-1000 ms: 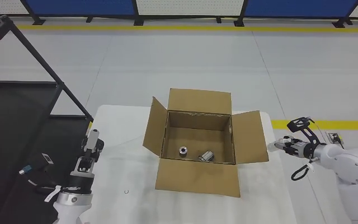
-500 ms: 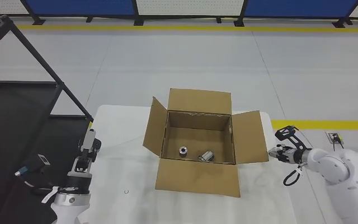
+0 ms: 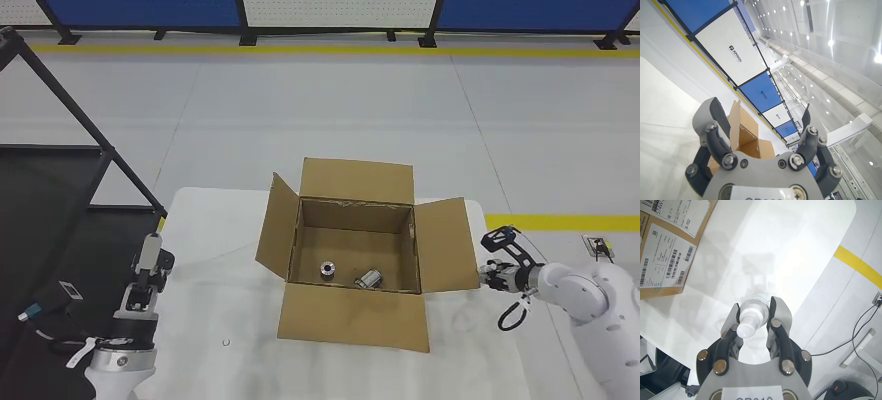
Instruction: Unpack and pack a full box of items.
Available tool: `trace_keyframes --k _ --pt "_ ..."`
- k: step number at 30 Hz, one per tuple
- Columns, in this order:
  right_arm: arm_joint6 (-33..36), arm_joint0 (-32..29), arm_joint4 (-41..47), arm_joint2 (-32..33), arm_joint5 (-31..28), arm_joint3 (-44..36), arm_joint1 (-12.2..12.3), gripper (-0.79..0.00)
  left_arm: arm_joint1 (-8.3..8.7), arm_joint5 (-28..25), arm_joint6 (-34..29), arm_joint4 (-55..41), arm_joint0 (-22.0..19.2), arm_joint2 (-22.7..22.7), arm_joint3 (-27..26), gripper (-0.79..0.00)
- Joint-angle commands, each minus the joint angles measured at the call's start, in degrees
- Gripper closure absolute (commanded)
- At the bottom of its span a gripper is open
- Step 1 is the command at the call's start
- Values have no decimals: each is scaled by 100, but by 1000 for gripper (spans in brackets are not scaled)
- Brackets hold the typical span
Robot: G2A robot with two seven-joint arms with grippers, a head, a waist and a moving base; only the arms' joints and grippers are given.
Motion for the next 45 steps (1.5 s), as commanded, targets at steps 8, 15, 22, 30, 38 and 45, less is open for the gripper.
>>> trace_keyframes --k 8,15,22,30,38,45 --pt "-25 18 89 -11 -14 29 28 -785 24 -10 41 -68 48 -54 -29 -785" --pt "-149 -60 221 429 11 -196 148 -785 42 -4 72 -117 90 -107 -36 -785" --pt "-494 -70 558 1226 1118 -1028 257 -785 58 3 96 -255 107 -178 -23 -785" --pt "-171 139 1358 1056 1049 -2725 254 -785 65 -93 266 -481 233 -319 31 -785" --pt "335 1446 1382 -923 1159 -2623 -41 -785 70 -221 393 -905 490 -679 111 -785" --pt "314 2682 1343 -2873 1385 -1489 -628 -785 83 -290 294 -1189 589 -854 113 -785"
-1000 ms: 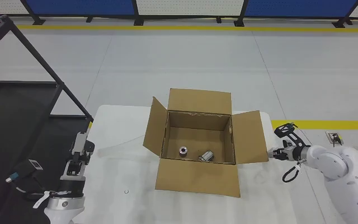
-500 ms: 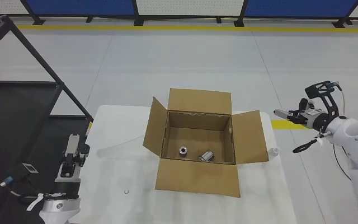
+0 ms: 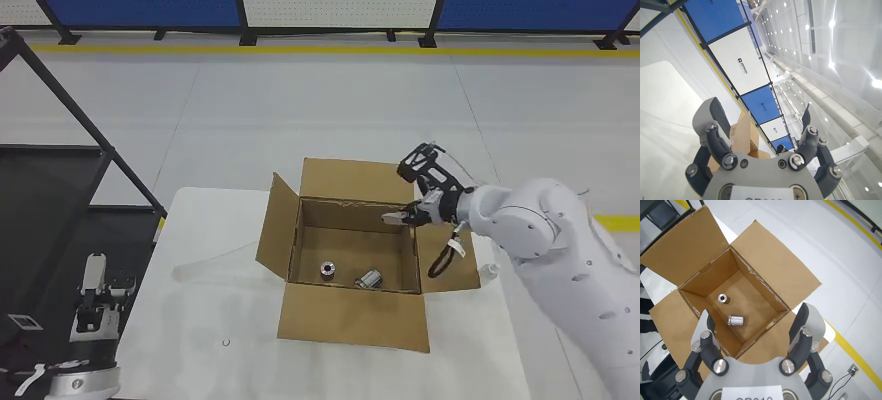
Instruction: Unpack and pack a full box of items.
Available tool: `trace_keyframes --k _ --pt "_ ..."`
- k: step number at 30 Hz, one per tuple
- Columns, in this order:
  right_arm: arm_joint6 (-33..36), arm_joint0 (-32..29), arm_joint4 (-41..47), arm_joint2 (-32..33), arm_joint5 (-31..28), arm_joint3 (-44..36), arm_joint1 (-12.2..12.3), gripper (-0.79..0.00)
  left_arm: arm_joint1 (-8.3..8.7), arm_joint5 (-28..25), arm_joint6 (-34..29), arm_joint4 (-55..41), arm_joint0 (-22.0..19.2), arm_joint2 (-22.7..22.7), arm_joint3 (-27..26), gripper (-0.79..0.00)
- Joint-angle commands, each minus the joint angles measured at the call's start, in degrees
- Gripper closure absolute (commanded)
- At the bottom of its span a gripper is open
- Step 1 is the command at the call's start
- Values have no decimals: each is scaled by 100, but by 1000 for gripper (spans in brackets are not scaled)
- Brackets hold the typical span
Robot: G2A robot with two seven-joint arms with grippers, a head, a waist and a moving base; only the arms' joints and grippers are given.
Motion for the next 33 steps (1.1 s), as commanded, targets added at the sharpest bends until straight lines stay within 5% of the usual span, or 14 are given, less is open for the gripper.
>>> trace_keyframes --k 1,11,15,33 --pt "-9 335 115 -562 30 431 -202 -785 6 -23 -40 -64 5 -53 -2 -785" --pt "-363 1080 824 -2301 18 2293 -1298 -785 52 -14 -341 -253 -178 -140 60 -785" --pt "-577 1304 1167 -2521 -425 3008 -1655 -785 64 32 -379 -250 -241 -122 61 -785" --pt "-859 1180 1176 -2519 -613 3183 -1722 -785 69 40 -391 -229 -226 -79 64 -785"
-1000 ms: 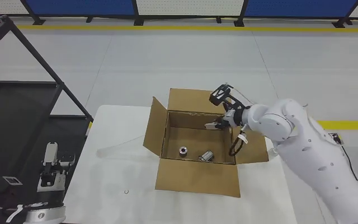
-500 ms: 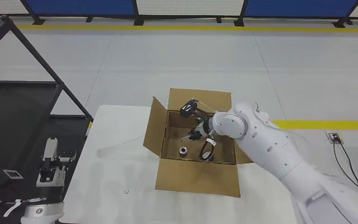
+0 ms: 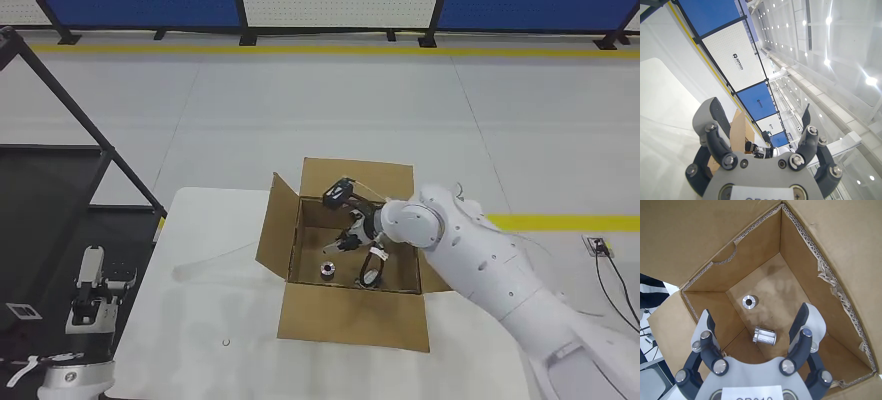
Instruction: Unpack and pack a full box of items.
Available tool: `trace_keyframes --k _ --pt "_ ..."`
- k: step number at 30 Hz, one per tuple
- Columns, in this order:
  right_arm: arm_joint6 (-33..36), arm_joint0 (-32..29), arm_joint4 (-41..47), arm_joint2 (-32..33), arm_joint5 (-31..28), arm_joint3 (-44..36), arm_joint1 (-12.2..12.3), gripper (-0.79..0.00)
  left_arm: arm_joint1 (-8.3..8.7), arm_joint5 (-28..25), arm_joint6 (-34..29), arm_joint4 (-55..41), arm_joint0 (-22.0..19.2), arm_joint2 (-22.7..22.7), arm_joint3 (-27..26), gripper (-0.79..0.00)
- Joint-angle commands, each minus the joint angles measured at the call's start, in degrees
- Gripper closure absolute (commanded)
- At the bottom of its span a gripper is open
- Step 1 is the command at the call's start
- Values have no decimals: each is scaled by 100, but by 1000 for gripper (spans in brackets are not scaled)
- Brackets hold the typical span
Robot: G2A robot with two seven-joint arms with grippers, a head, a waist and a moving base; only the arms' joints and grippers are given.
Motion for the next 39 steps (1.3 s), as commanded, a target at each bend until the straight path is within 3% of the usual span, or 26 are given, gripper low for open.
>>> trace_keyframes --k 1,6,12,19,25,32,34,36,38,39 --pt "-7 -13 -52 -58 122 64 -72 -785 4 4 -5 25 15 28 -6 -785" --pt "-27 81 61 -319 -193 497 -433 -785 10 -2 40 65 65 71 -60 -785" --pt "-77 217 142 -684 -213 1381 -1055 -785 3 -56 206 78 190 127 -146 -785" --pt "-264 228 -22 -970 79 2370 -1722 -785 -3 -115 381 110 299 177 -211 -785" --pt "-131 230 -160 -1077 126 3075 -2109 -785 -6 -127 467 135 344 236 -234 -785" --pt "-174 210 -301 -1095 104 3556 -2381 -785 -5 -125 551 251 337 329 -226 -785" --pt "-207 193 -336 -1092 86 3629 -2441 -748 -3 -118 563 261 332 341 -228 -785" --pt "-244 183 -360 -1082 62 3717 -2490 -662 -2 -112 574 278 328 345 -233 -785" --pt "-281 175 -380 -1068 16 3802 -2529 -508 -1 -113 595 286 325 342 -230 -785" --pt "-293 173 -389 -1060 -8 3838 -2547 -388 0 -113 598 285 324 339 -230 -785"
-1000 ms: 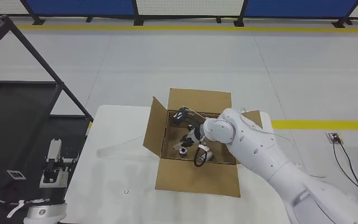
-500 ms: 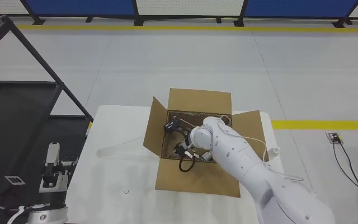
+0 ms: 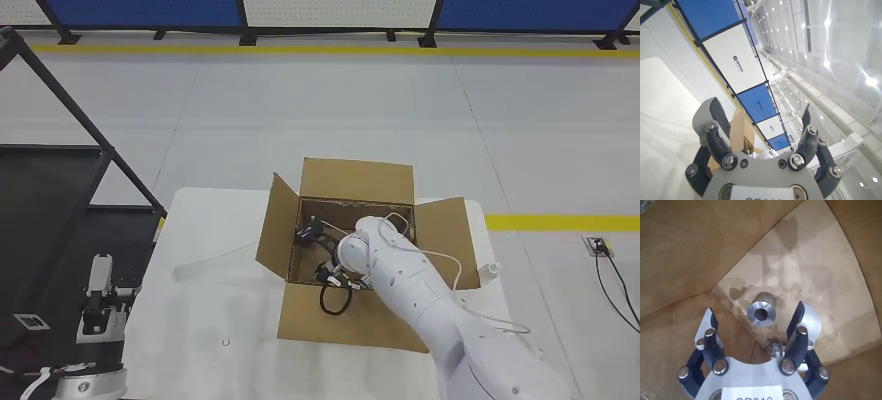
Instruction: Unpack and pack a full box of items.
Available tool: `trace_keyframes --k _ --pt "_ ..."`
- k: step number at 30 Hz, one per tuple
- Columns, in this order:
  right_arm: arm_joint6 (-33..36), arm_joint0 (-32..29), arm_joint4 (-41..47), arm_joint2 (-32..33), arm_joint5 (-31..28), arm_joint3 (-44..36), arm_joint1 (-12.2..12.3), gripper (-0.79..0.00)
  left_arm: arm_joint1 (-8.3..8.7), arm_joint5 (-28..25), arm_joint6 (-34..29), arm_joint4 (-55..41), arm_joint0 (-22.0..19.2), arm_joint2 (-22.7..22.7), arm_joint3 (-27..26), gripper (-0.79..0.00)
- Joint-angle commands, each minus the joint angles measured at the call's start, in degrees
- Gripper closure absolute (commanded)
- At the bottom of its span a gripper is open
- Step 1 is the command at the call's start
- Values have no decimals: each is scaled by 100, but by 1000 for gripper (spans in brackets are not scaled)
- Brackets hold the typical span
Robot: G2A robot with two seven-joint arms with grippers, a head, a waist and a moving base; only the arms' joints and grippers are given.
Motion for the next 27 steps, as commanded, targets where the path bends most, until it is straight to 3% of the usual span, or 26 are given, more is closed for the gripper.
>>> trace_keyframes --k 1,9,17,27 --pt "-19 -3 -18 15 -42 76 -32 -323 1 -4 20 3 -2 -13 3 -785" --pt "-116 38 -46 110 -69 302 -106 0 7 -8 49 -40 25 -73 -10 -785" --pt "-498 223 -72 242 -294 502 -36 0 16 -12 6 -8 7 -53 -15 -785" --pt "-1382 435 -269 338 -1415 677 240 0 31 20 -108 158 -80 125 -9 -785"
